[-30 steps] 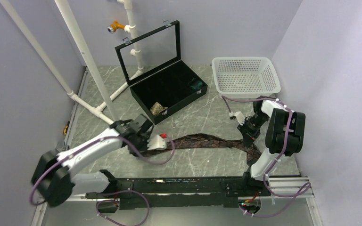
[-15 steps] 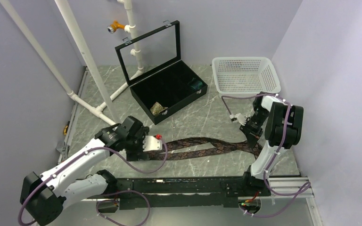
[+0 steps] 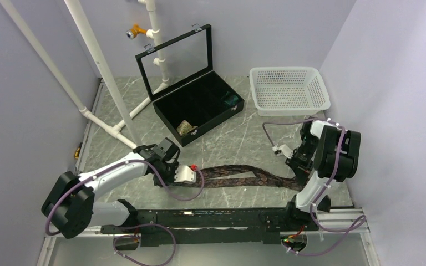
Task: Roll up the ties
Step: Place the tie at the center of the board.
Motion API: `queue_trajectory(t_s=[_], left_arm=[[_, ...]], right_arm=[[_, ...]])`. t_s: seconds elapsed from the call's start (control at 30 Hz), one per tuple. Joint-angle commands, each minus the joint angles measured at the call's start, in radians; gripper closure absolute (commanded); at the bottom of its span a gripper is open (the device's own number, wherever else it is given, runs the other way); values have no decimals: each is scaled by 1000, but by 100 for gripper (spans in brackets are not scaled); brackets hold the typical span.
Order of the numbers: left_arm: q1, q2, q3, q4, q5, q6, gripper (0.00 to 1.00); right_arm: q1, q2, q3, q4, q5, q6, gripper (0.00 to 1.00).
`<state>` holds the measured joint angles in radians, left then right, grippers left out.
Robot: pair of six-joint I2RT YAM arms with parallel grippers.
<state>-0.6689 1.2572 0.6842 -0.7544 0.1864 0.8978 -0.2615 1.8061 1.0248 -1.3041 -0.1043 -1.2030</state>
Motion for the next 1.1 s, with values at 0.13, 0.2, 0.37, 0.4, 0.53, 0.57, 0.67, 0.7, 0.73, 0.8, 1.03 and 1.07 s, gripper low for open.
queue_trajectory(t_s=[0.13,0.2,0.37,0.4,0.53,0.57,0.67,0.7,0.73,0.8,1.03,1.07], left_arm=[[67,-191,93,23,28,26,100],[87,-136,73,100,-37,6,100],[108,-18,63,188,-75,-77,95],[106,-9,57,206,-83,-87,83],[107,6,65,190,-80,-120,69],[107,-15,65,180,-58,-117,65],[106,-109,61,152,56,-62,33],[104,-124,58,151,86,-46,26],[102,-125,56,152,99,-36,24],[95,-89,63,142,91,-20,28],[93,65,93,172,-12,-38,34],[92,82,87,178,-26,-44,35]], right_arm=[[-21,-8,115,-99,36,-93,100],[-21,117,247,-91,27,-58,100],[-18,326,583,-97,-18,61,38],[-22,332,607,-102,-22,70,33],[-39,241,572,-68,-31,65,33],[-46,218,554,-73,-44,60,34],[-62,162,525,-90,-97,65,35],[-63,146,512,-85,-115,68,35],[-64,133,494,-60,-128,74,36],[-59,125,473,-20,-152,93,37],[-51,200,477,101,-185,180,35],[-52,215,470,123,-171,185,36]])
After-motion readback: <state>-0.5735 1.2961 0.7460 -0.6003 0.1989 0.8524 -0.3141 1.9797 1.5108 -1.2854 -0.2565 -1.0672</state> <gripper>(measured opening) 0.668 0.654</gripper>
